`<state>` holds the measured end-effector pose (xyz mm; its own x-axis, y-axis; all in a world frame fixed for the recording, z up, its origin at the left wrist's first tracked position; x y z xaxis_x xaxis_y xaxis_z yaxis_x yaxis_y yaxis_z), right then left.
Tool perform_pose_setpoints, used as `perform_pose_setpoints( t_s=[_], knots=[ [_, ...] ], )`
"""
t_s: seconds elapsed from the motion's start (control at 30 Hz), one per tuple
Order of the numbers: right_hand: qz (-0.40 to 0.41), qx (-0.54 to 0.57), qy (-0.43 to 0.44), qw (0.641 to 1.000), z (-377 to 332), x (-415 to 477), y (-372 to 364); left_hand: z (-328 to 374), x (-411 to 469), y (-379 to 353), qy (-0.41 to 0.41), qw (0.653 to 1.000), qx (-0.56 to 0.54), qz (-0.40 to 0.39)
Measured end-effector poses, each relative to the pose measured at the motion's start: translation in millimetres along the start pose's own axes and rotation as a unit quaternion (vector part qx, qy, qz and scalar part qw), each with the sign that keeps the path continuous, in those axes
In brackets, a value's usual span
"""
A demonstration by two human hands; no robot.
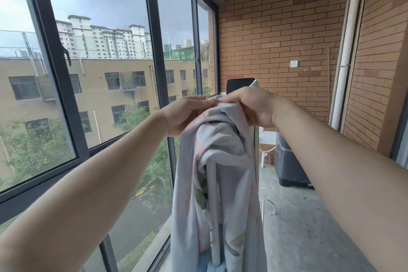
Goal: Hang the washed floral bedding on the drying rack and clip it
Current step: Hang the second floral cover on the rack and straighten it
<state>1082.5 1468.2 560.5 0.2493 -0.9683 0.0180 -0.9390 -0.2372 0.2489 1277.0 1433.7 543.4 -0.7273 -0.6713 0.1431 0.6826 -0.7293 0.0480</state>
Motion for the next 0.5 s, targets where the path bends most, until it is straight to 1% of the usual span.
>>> perform_pose_setpoints(
  t_s=[0.07, 0.17, 0.27, 0.4, 0.5],
  knots=[
    [-0.015, 0.003, -0.009, 1.000, 1, 6, 6, -4, 14, 3, 0.008, 1.000, -0.007, -0.002],
    [-0.021, 0.005, -0.003, 1.000, 4, 12, 18, -8, 31, 10, 0.021, 1.000, -0.007, 0.016],
    [-0.025, 0.053, 0.015, 0.998, 7, 22, 25, -10, 48, 12, 0.018, 0.999, -0.017, 0.041],
    [0.019, 0.120, 0.013, 0.993, 17, 47, 41, -13, 75, 11, 0.011, 0.996, -0.035, 0.077],
    [0.103, 0.099, 0.019, 0.990, 22, 64, 56, -15, 98, 10, 0.007, 0.994, -0.036, 0.099]
  ],
)
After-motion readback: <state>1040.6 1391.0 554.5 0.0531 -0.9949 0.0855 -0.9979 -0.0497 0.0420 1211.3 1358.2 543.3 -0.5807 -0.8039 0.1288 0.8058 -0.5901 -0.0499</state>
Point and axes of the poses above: each hand's wrist, its own x-axis towards the middle knuckle, its own y-axis out of the back of the hand, z = x × y, the point moved 1 cm from there along x, towards the middle knuckle, and after that the axes turned 1 degree about z, right-handed, at the moved point
